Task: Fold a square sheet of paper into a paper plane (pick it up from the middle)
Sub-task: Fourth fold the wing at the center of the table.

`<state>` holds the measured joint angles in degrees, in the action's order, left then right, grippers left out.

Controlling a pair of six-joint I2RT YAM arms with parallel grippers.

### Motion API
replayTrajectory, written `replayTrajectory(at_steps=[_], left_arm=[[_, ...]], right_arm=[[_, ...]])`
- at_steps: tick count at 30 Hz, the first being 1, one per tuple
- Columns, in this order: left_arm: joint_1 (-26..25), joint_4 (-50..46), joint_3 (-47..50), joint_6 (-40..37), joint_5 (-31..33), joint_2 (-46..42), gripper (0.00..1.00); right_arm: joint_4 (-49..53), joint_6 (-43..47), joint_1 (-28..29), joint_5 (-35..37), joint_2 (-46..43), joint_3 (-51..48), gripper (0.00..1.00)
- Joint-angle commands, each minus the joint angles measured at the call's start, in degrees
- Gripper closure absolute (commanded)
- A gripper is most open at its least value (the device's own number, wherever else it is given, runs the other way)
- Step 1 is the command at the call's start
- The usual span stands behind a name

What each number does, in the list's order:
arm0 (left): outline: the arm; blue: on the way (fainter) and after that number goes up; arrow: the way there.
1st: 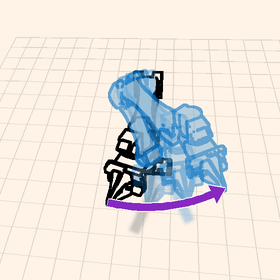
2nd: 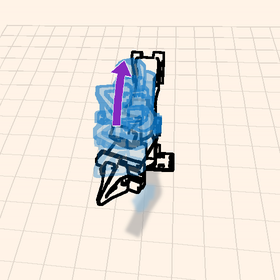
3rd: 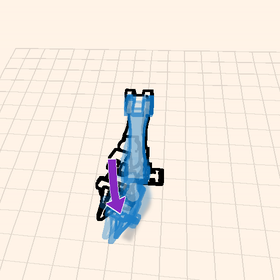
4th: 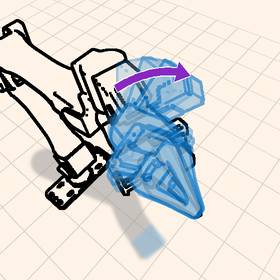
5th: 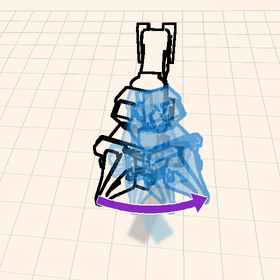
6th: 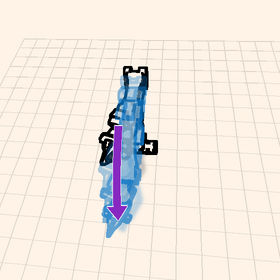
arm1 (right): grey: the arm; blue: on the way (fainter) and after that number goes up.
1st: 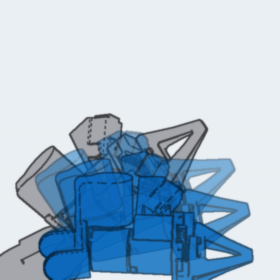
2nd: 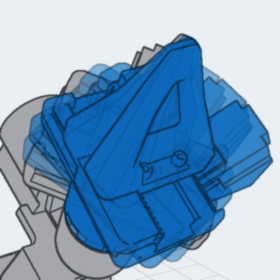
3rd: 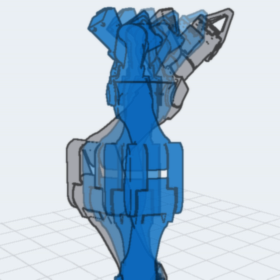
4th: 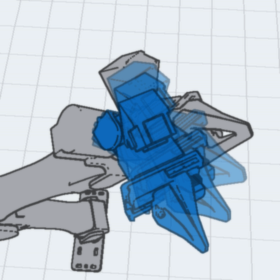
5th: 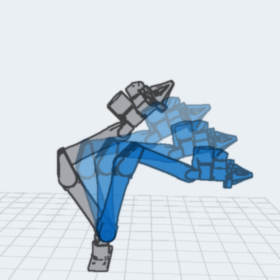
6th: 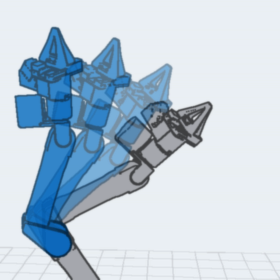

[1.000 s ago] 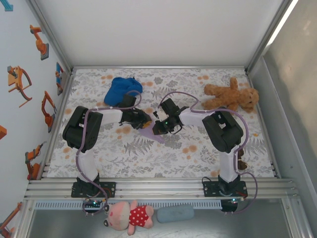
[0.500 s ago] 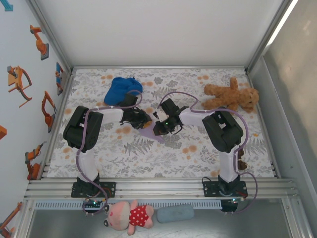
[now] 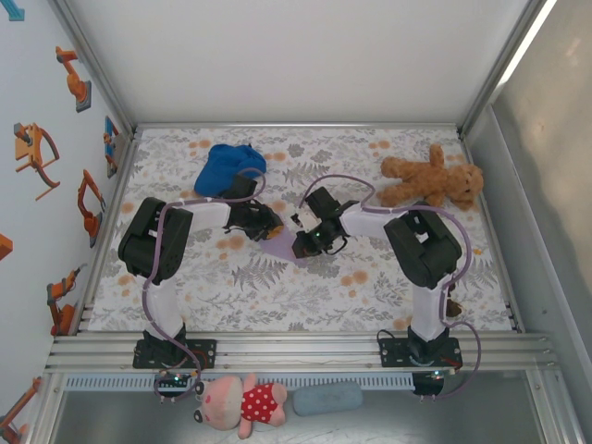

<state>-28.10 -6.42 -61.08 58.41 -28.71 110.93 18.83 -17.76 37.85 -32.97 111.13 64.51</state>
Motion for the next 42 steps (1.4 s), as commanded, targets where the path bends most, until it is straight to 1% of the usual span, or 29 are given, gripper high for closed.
replayTrajectory(at_steps=[1, 23, 27, 31, 35, 42], left_arm=[[1.0, -11.2, 2.8, 0.7, 10.1, 4.4, 0.79], [1.1, -11.3, 2.6, 0.5, 9.8, 4.2, 0.79], [1.1, -10.9, 2.5, 0.3, 9.3, 3.7, 0.79], [0.9, -10.8, 2.4, 0.2, 9.0, 3.2, 0.79], [0.8, -10.6, 2.1, 0.3, 8.6, 3.0, 0.79], [0.3, -10.3, 1.2, 0.4, 7.7, 2.4, 0.79]], right_arm=[[7.0, 1.4, -0.5, 0.8, -1.7, -2.6, 0.93], [7.6, 0.2, -2.2, 3.2, -7.6, -9.8, 0.95], [6.1, -0.6, -2.2, 3.6, -10.2, -9.1, 0.95], [2.3, -2.4, -2.2, 2.0, -12.0, -7.3, 0.95], [-0.5, -4.0, -1.6, 1.0, -9.6, -4.9, 0.95], [-1.2, -4.0, -0.2, 0.4, -3.7, -0.8, 0.96]])
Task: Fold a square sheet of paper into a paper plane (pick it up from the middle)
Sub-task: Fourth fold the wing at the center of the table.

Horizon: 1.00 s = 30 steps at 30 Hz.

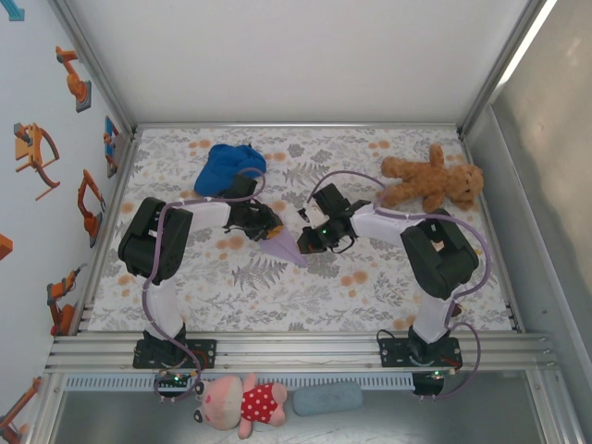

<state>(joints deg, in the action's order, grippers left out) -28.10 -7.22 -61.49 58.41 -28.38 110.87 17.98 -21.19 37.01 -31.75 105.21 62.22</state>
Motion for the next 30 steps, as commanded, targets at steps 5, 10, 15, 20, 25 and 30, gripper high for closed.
replayTrajectory(at_steps=[5, 10, 15, 20, 25, 30], left_arm=[[0.1, -9.3, 0.7, 0.1, 6.7, 0.8, 0.79], [-0.1, -5.9, 0.2, -1.9, 5.3, -3.4, 0.79], [-1.1, -0.3, 1.9, -6.6, 4.7, -8.8, 0.79], [-3.0, 7.3, 7.8, -9.8, 4.1, -12.7, 0.79], [-4.6, 13.8, 11.5, -10.4, 2.1, -11.6, 0.81], [-5.3, 16.9, 12.4, -11.5, 1.0, -9.4, 0.83]], right_arm=[[0.1, -0.5, 0.6, 0.9, 4.9, 2.0, 0.97], [1.3, -0.4, 0.6, 3.1, 6.6, 1.6, 0.98], [2.7, -0.3, 0.6, 4.7, 7.0, 1.1, 0.99], [4.0, -0.3, 0.6, 5.3, 7.6, 1.5, 1.00], [4.4, -0.6, 0.6, 5.4, 7.9, 1.5, 1.00], [4.7, -0.7, 0.7, 5.4, 8.2, 1.3, 1.00]])
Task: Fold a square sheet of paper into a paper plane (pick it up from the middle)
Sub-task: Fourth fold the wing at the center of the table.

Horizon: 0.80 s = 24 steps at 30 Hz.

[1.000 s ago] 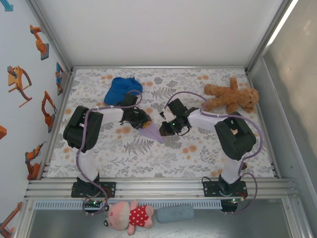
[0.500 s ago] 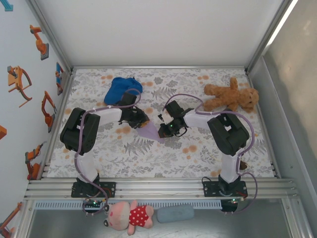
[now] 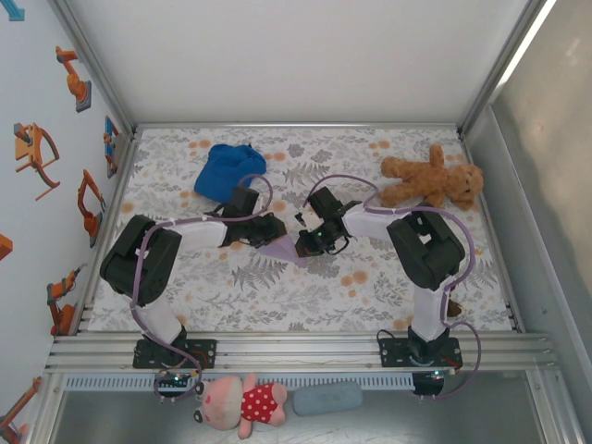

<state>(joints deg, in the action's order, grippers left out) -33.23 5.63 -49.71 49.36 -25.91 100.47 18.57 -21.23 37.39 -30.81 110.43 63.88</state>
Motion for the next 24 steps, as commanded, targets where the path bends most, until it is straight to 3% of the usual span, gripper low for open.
replayTrajectory(at_steps=[1, 13, 24], left_arm=[[-0.2, 4.1, 0.6, -2.7, -1.3, 1.5, 0.83], [1.4, 3.3, 0.6, -7.2, 1.4, 5.7, 0.82], [9.0, 10.0, 4.2, -10.0, -1.8, 6.8, 0.76]], right_arm=[[4.2, -0.7, 0.2, 4.5, 3.0, -0.3, 1.00], [7.0, -0.6, 0.2, 7.3, 3.6, -1.1, 1.00], [7.7, -1.0, -0.9, 8.3, 3.8, -4.6, 1.00]])
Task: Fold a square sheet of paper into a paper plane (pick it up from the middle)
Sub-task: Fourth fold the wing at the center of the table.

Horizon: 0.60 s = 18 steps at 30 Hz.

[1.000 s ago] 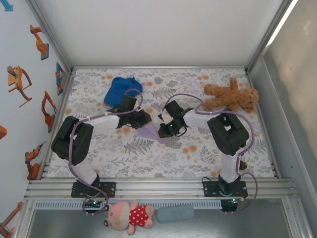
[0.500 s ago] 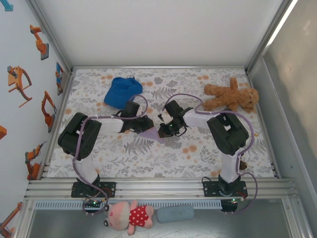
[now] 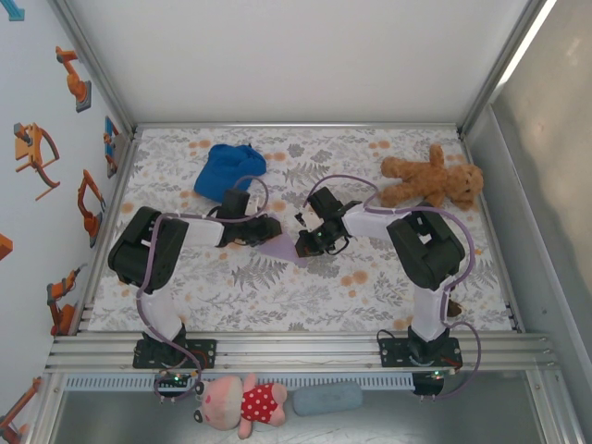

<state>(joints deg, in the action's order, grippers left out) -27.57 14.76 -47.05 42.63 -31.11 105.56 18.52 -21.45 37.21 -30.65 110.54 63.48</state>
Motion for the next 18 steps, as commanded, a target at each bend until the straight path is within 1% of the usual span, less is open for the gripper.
replayTrajectory(at_steps=[1, 7, 11, 16, 18], left_arm=[[4.1, 0.4, 1.4, -3.7, 3.5, 1.7, 0.76], [8.7, -4.4, -0.4, -6.3, 5.6, 1.2, 0.76], [12.1, -4.9, -0.7, -5.9, 6.7, 1.7, 0.76], [16.0, -6.1, -1.7, -5.5, 6.6, 1.7, 0.75], [16.6, -7.8, -3.0, -5.8, 6.9, 1.1, 0.75]], right_arm=[[7.8, -0.9, -0.8, 8.2, 3.8, -4.4, 1.00], [7.8, -1.1, -1.2, 8.4, 3.5, -4.7, 1.00], [7.5, -1.2, -1.4, 8.0, 3.1, -4.1, 1.00], [5.3, -2.6, -1.3, 5.7, 2.1, -3.8, 1.00], [3.8, -3.3, -1.3, 4.6, 1.4, -3.5, 1.00]])
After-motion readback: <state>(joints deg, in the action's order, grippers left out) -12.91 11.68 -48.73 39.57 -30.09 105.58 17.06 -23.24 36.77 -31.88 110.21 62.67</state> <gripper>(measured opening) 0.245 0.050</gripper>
